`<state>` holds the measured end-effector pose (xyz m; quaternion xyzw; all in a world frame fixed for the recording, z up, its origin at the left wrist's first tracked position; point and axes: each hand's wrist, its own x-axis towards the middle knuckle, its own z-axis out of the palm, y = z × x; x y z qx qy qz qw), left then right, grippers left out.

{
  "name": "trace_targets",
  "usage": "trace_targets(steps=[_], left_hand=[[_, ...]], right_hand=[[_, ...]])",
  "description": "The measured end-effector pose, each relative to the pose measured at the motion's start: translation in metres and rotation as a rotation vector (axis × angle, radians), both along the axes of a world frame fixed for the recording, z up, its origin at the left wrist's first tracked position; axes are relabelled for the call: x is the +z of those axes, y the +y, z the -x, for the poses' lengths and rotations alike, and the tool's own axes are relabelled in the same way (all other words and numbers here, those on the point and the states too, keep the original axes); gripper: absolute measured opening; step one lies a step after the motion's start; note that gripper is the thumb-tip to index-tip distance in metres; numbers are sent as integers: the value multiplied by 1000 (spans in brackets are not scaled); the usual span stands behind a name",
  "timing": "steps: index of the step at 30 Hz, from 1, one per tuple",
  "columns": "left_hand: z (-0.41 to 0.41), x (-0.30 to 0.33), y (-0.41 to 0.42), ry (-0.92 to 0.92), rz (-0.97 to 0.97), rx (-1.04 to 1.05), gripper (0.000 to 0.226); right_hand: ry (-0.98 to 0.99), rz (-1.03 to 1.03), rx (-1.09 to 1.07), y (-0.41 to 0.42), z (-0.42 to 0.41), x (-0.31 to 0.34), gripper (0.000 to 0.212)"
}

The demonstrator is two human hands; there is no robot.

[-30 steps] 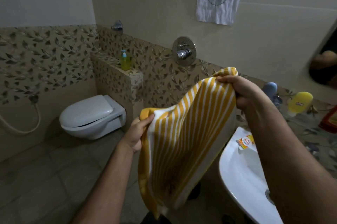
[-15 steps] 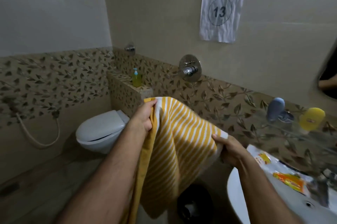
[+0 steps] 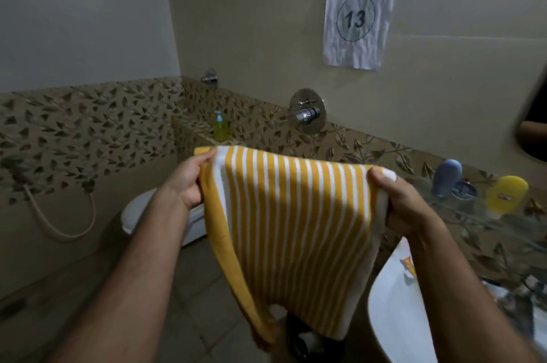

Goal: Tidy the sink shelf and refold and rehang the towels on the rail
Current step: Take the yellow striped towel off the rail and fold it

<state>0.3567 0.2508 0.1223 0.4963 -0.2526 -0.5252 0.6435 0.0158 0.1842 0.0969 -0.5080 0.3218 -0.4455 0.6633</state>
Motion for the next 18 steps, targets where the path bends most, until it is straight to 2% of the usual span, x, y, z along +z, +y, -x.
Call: trace_targets(steps=[1, 3, 6, 10, 12, 16, 18], left_hand=[[-6, 1, -1, 31, 70, 9, 39], [-10, -13, -1, 93, 118, -6, 64], [-5, -83, 8, 222, -19, -60, 90], [5, -134, 29, 193, -58, -181, 94], [-1, -135, 28, 130, -12, -204, 95], [-14, -115, 23, 85, 63, -196, 97], [-14, -114, 25, 75, 61, -190, 88]], right_hand=[[-65, -3, -39, -2, -5, 11, 39], [-137, -35, -100, -7, -19, 25, 33], [-79, -118, -155, -7, -46, 27, 34], [40, -241, -257, -9, -53, 7, 35], [68, -266, -278, -10, -47, 2, 39], [86, -273, -302, -10, -34, 8, 28], [67, -265, -295, -10, -31, 13, 24]])
